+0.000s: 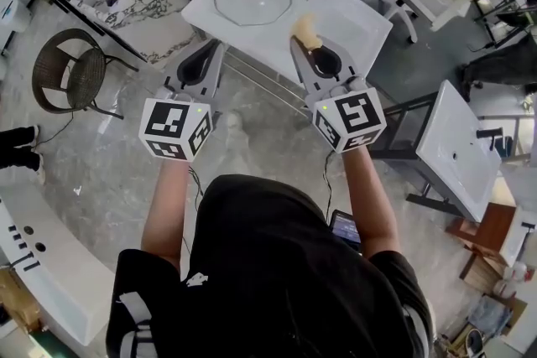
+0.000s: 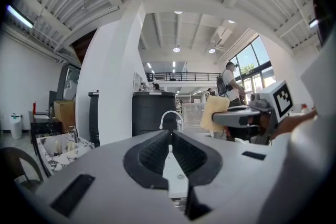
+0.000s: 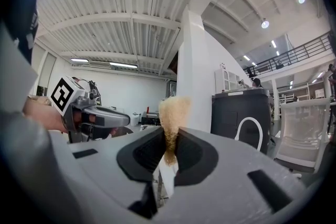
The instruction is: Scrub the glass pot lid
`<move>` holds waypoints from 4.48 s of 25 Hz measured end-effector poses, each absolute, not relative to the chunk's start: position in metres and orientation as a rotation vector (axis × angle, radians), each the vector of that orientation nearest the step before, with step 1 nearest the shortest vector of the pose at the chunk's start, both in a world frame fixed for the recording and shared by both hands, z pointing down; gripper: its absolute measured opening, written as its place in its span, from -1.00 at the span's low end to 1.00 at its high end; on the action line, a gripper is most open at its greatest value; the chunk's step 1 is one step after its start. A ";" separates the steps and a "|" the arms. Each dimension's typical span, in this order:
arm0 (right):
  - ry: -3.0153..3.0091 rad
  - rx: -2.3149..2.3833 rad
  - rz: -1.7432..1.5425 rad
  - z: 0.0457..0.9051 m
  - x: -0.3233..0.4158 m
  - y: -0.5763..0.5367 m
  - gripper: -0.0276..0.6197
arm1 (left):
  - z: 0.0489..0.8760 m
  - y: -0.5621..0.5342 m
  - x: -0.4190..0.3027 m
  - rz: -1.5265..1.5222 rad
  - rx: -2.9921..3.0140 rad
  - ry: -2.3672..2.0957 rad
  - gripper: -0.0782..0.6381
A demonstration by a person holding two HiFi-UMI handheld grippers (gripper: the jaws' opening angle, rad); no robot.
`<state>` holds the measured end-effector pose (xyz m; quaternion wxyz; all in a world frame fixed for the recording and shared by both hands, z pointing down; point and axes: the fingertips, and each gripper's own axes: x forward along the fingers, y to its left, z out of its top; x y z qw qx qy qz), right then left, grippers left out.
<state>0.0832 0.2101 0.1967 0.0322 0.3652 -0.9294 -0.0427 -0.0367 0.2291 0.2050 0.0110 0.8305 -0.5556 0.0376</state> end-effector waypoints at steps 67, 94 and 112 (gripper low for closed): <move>-2.522 1.047 0.253 0.354 -0.015 -0.148 -0.84 | 0.381 -0.141 -0.125 0.398 2.429 -1.300 -0.73; -2.404 0.796 0.432 0.470 0.001 -0.164 -0.84 | 0.514 -0.145 -0.134 0.805 2.219 -1.202 -0.73; -2.396 0.756 0.443 0.491 -0.002 -0.157 -0.84 | 0.540 -0.160 -0.123 1.109 2.368 -0.939 -0.05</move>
